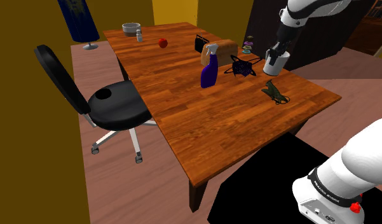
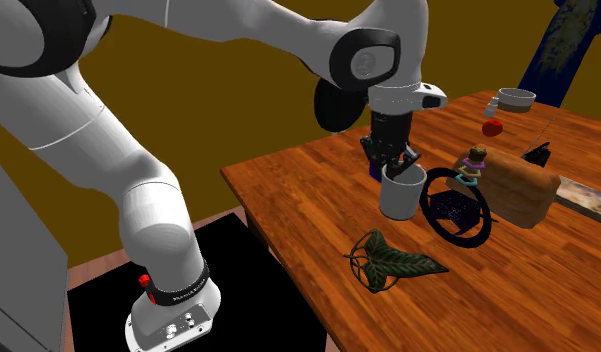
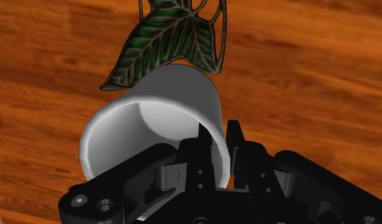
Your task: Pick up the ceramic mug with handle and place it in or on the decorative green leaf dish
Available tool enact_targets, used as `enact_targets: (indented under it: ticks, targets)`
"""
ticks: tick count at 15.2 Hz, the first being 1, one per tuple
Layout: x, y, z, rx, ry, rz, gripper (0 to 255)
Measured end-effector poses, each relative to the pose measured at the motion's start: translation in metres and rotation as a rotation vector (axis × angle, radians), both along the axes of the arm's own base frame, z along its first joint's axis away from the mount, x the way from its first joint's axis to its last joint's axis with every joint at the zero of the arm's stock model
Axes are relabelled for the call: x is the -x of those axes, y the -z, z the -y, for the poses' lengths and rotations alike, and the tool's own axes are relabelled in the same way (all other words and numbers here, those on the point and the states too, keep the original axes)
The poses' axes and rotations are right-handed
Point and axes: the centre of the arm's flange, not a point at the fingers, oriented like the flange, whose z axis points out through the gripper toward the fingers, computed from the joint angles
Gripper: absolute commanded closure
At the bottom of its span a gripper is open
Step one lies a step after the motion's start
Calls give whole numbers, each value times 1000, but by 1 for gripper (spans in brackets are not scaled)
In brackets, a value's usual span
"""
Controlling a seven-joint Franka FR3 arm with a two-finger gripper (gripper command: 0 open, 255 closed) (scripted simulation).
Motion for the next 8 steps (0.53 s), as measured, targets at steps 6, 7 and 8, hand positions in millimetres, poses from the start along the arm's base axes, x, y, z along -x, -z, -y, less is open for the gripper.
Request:
enact_targets:
  ticks: [6,7,8]
  targets:
    - [8,9,40,0,-1,0,255]
    - [9,15,41,0,-1,-1,255]
    - [8,19,40,0,-1,-1,255]
